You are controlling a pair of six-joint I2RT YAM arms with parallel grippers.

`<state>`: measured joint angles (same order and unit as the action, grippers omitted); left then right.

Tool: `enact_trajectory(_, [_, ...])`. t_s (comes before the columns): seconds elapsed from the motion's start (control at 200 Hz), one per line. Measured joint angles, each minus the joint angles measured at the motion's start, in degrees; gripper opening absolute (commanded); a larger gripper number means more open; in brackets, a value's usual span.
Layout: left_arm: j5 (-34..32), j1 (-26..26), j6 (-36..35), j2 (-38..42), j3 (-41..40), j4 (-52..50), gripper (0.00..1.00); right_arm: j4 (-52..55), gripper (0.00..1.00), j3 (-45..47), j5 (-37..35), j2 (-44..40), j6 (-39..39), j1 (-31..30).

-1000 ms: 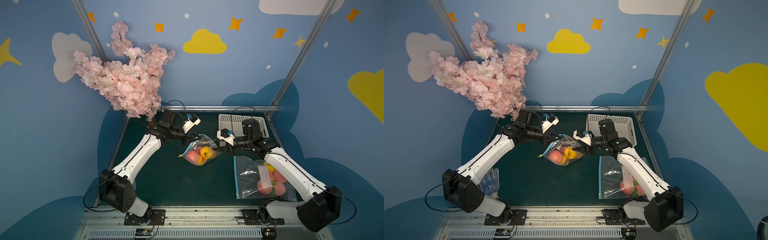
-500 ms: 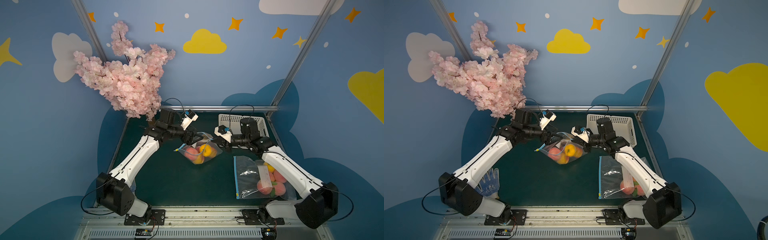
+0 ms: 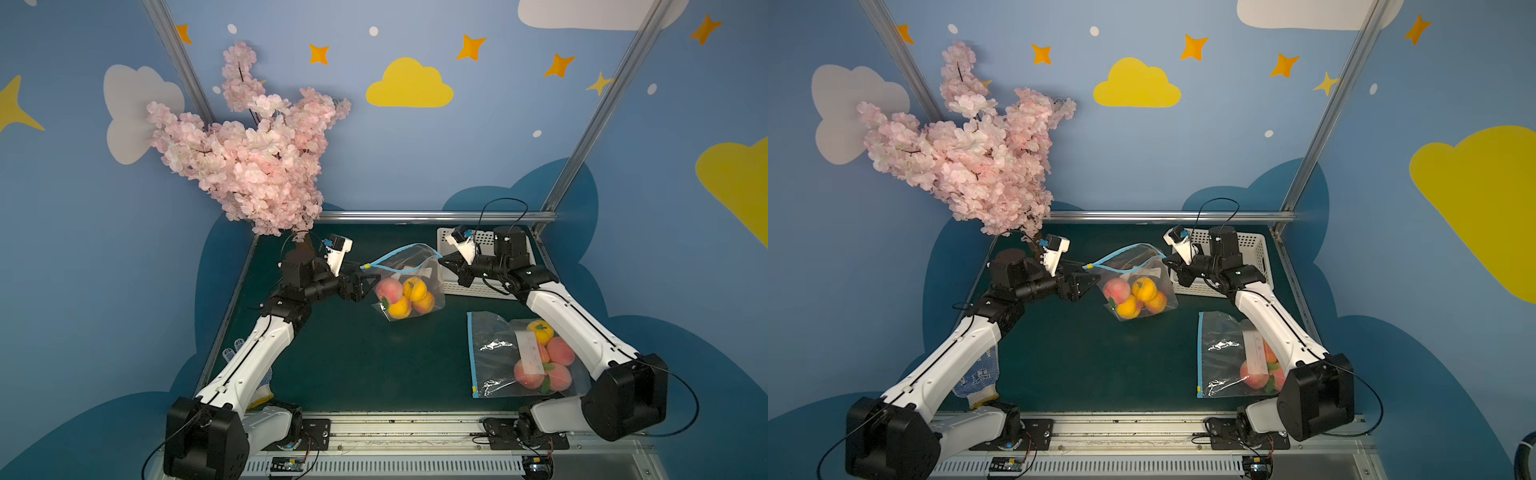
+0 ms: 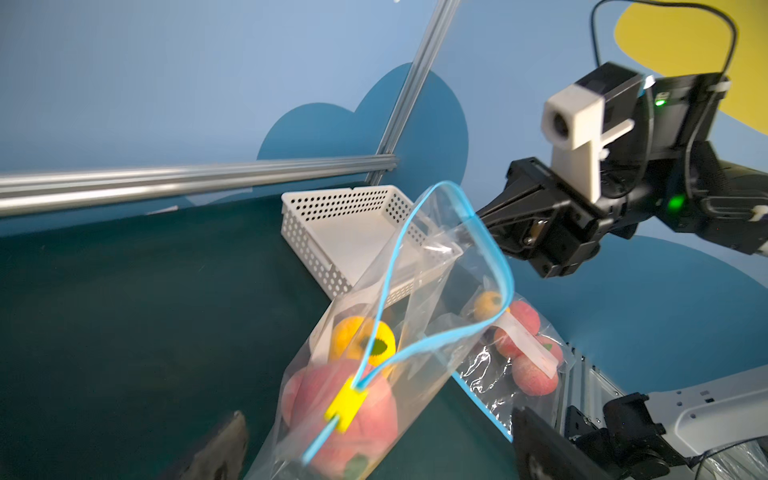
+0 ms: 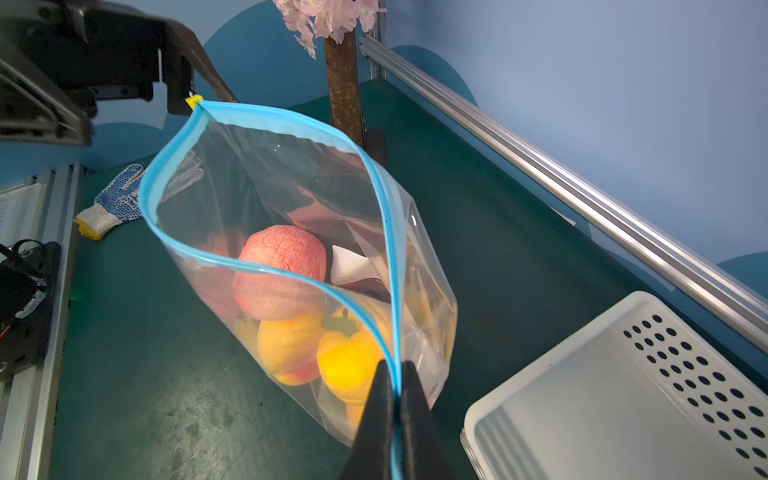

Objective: Place the peach in a zip-top bag and seal the zipper
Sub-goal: Adjust the zipper food storage bag at the center of the board.

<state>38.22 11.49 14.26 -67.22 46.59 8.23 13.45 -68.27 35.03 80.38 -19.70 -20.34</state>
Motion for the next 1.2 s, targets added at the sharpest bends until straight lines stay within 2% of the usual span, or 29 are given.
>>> enact_trajectory(0.13, [-0.35, -1.11, 3.43, -0.52, -8.33, 11.15, 0.98, -0.07, 0.0, -0.28, 1.01, 0.02, 0.68, 0.44])
enact_trajectory(0.27, [0.26, -1.11, 3.52, -3.76, -12.63, 23.02, 0.9, -0.15, 0.0, -0.33, 1.68, 0.02, 1.09, 0.76])
enact_trajectory(0.35, [1.51, -1.14, 2.8, -6.45, -12.83, 28.39, 0.77, -0.17, 0.0, -0.33, 1.92, 0.02, 1.27, 0.81])
enact_trajectory(0.466, [3.96, -1.16, 2.14, -9.55, -11.32, 32.83, 0.52, -0.15, 0.0, -0.33, 2.1, 0.02, 1.36, 0.87])
enact_trajectory(0.576, [6.05, -1.27, 1.22, -11.3, -8.85, 35.12, 0.39, -0.15, 0.0, -0.33, 2.12, 0.02, 1.44, 0.96])
enact_trajectory(0.711, [8.37, -1.31, 0.48, -11.87, -7.8, 36.61, 0.19, -0.13, 0.0, -0.33, 2.1, 0.02, 1.49, 1.2])
enact_trajectory(0.846, [9.81, -1.36, -0.92, -11.93, -7.8, 36.26, 0.05, 0.39, 0.0, -0.48, 1.95, -0.09, 1.49, 1.62])
enact_trajectory(1.036, [9.81, -1.36, -4.57, -8.33, -7.45, 29.99, 0.03, 3.61, 0.0, -2.67, -0.46, -2.03, 1.27, 2.54])
enact_trajectory(1.201, [9.84, -1.31, -9.55, -2.27, -1.62, 18.95, 0.03, 9.16, 0.0, -6.99, -2.93, -5.79, -0.15, 2.89])
